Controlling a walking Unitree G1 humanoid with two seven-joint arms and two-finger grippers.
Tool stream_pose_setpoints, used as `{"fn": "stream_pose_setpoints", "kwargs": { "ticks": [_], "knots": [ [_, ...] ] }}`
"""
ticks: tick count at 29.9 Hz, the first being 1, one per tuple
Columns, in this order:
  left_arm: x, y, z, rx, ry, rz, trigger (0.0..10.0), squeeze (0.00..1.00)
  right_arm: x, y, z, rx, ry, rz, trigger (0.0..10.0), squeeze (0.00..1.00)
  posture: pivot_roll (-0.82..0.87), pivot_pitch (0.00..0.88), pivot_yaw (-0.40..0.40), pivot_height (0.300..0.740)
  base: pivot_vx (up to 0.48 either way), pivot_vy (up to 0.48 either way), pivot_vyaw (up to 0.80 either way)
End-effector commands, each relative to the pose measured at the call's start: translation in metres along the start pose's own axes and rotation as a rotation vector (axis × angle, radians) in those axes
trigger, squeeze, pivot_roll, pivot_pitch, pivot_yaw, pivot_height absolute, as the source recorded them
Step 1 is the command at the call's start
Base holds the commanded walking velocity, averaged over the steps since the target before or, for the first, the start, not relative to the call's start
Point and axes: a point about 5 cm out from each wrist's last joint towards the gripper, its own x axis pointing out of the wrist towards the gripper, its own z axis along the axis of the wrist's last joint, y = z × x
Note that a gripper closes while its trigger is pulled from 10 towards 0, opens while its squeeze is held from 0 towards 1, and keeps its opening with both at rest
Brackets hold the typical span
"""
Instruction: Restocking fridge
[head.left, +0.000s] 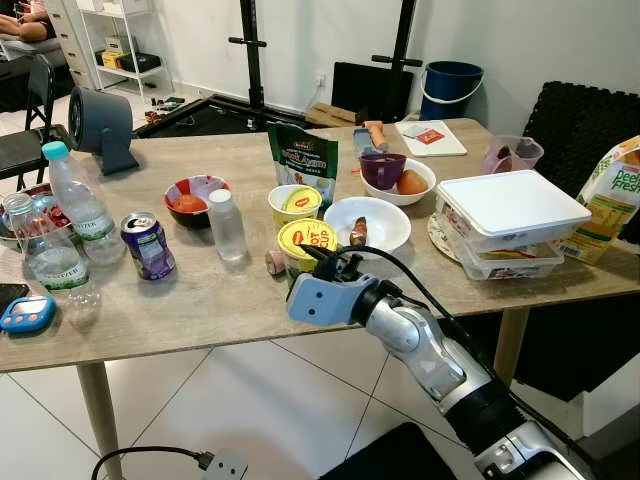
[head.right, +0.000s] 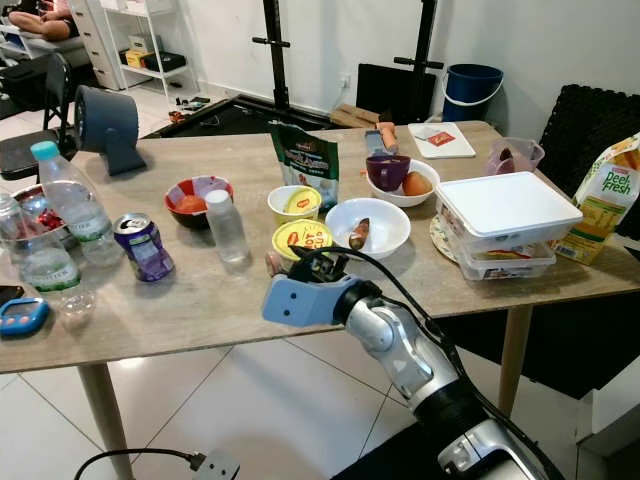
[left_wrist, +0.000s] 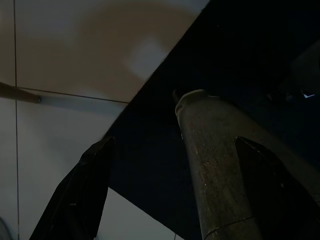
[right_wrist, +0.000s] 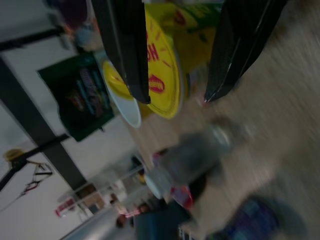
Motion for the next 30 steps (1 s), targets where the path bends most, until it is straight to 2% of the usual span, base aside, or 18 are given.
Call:
{"fn": "stream_pose_setpoints", "kwargs": {
  "ticks": [1, 3, 7, 9, 10, 13, 16, 17, 18, 20, 23, 25, 26, 28, 29, 30],
  "knots": [
    [-0.003, -0.014, -0.034, -0.009, 0.137, -0.049, 10.0, 0.0, -0.003, -0.001, 0.004, 0.067, -0.032, 0.017, 10.0, 0.0, -0.06, 0.091, -0.011, 0.74, 0.0, 0.0, 0.0],
    [-0.003, -0.014, -0.034, -0.008, 0.137, -0.049, 10.0, 0.0, -0.006, -0.003, 0.008, 0.156, -0.065, 0.048, 10.0, 0.0, -0.06, 0.09, -0.009, 0.74, 0.0, 0.0, 0.0],
    [-0.004, -0.013, -0.034, -0.008, 0.138, -0.047, 10.0, 0.0, -0.015, -0.022, 0.019, 0.399, -0.161, 0.06, 10.0, 0.0, -0.06, 0.088, -0.009, 0.74, 0.0, 0.0, 0.0],
    [-0.004, -0.012, -0.034, -0.007, 0.139, -0.046, 10.0, 0.0, -0.02, -0.04, 0.02, 0.457, -0.191, 0.043, 10.0, 0.0, -0.06, 0.084, -0.009, 0.74, 0.0, 0.0, 0.0],
    [-0.004, -0.012, -0.034, -0.007, 0.139, -0.046, 10.0, 0.0, -0.02, -0.04, 0.02, 0.457, -0.191, 0.043, 10.0, 0.0, -0.06, 0.084, -0.009, 0.74, 0.0, 0.0, 0.0],
    [-0.004, -0.011, -0.034, -0.007, 0.139, -0.045, 10.0, 0.0, -0.024, -0.054, 0.021, 0.491, -0.216, 0.015, 10.0, 0.0, -0.05, 0.079, -0.008, 0.74, 0.0, 0.0, 0.0],
    [-0.004, -0.011, -0.034, -0.004, 0.138, -0.044, 10.0, 0.0, -0.027, -0.071, 0.011, 0.463, -0.174, -0.017, 10.0, 0.0, -0.05, 0.078, -0.007, 0.74, 0.0, 0.0, 0.0],
    [-0.004, -0.011, -0.034, -0.004, 0.138, -0.044, 10.0, 0.0, -0.028, -0.073, 0.008, 0.441, -0.154, -0.013, 10.0, 0.0, -0.05, 0.078, -0.007, 0.74, 0.0, 0.0, 0.0],
    [-0.004, -0.01, -0.033, -0.002, 0.138, -0.043, 10.0, 0.0, -0.028, -0.075, 0.001, 0.379, -0.104, -0.01, 10.0, 0.0, -0.05, 0.075, -0.011, 0.74, 0.0, 0.0, 0.0],
    [-0.004, -0.01, -0.033, -0.002, 0.138, -0.043, 10.0, 0.0, -0.028, -0.075, 0.001, 0.379, -0.104, -0.01, 10.0, 0.0, -0.05, 0.075, -0.011, 0.74, 0.0, 0.0, 0.0],
    [-0.004, -0.01, -0.033, -0.004, 0.135, -0.042, 10.0, 0.0, -0.029, -0.08, -0.016, 0.257, 0.023, -0.017, 10.0, 0.0, -0.04, 0.073, -0.013, 0.74, 0.0, 0.0, 0.0],
    [-0.004, -0.01, -0.032, -0.005, 0.134, -0.041, 10.0, 0.0, -0.03, -0.082, -0.021, 0.234, 0.058, -0.013, 10.0, 0.0, -0.04, 0.073, -0.013, 0.74, 0.0, 0.0, 0.0],
    [-0.004, -0.01, -0.032, -0.006, 0.134, -0.041, 10.0, 0.0, -0.03, -0.082, -0.028, 0.178, 0.11, -0.005, 10.0, 0.73, -0.04, 0.071, -0.013, 0.74, 0.0, 0.0, 0.0],
    [-0.004, -0.01, -0.032, -0.006, 0.134, -0.041, 10.0, 0.0, -0.03, -0.082, -0.028, 0.178, 0.11, -0.005, 10.0, 0.73, -0.04, 0.071, -0.013, 0.74, 0.0, 0.0, 0.0],
    [-0.004, -0.011, -0.033, -0.007, 0.134, -0.041, 10.0, 0.0, -0.032, -0.079, -0.036, 0.131, 0.161, 0.017, 10.0, 0.73, -0.04, 0.07, -0.016, 0.74, 0.0, 0.0, 0.0],
    [-0.004, -0.011, -0.033, -0.01, 0.135, -0.04, 10.0, 0.0, -0.033, -0.075, -0.045, 0.077, 0.217, 0.05, 10.0, 0.96, -0.04, 0.07, -0.016, 0.74, 0.0, 0.0, 0.0]
  ]
}}
